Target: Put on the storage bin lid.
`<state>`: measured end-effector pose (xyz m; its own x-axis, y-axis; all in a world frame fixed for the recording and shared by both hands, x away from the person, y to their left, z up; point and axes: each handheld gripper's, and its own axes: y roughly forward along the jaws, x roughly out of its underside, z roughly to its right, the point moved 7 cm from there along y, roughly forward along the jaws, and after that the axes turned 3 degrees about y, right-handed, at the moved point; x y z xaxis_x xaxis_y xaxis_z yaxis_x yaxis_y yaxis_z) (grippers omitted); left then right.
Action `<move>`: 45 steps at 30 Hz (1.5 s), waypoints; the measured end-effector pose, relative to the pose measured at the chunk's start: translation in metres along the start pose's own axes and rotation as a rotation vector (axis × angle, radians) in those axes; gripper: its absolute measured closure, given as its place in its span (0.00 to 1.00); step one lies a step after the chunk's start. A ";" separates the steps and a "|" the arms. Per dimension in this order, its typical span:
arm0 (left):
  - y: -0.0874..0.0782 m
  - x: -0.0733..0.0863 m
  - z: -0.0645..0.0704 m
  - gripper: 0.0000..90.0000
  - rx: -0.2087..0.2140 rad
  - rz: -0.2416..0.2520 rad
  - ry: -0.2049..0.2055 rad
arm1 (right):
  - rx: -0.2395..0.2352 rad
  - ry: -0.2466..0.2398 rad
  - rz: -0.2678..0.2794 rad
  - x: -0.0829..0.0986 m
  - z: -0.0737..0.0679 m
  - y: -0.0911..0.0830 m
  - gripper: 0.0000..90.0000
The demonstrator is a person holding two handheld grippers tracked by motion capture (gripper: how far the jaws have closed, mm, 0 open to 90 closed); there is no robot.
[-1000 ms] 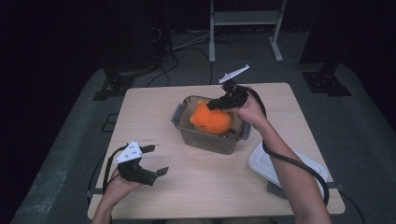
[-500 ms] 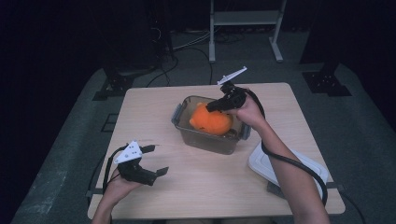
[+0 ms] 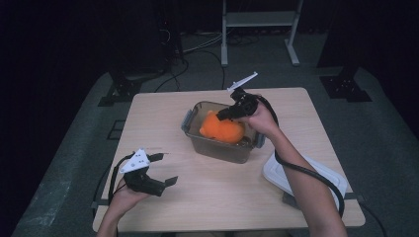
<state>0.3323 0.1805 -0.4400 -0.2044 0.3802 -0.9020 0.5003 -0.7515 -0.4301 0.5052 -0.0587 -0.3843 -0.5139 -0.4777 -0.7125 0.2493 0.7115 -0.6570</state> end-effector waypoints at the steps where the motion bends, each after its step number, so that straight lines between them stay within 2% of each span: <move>1: 0.000 0.000 0.000 0.03 0.000 0.000 0.000 | 0.000 0.000 0.000 0.000 0.000 0.000 0.85; 24: 0.000 0.000 0.000 0.03 0.000 -0.003 0.006 | -0.013 0.000 -0.040 0.006 -0.003 0.012 0.85; 45: 0.000 0.000 0.000 0.03 0.000 -0.003 0.005 | -0.023 0.000 -0.058 0.008 -0.006 0.016 0.85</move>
<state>0.3323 0.1803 -0.4399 -0.2019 0.3848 -0.9006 0.4998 -0.7504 -0.4326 0.5004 -0.0480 -0.3985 -0.5267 -0.5189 -0.6733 0.1999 0.6943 -0.6914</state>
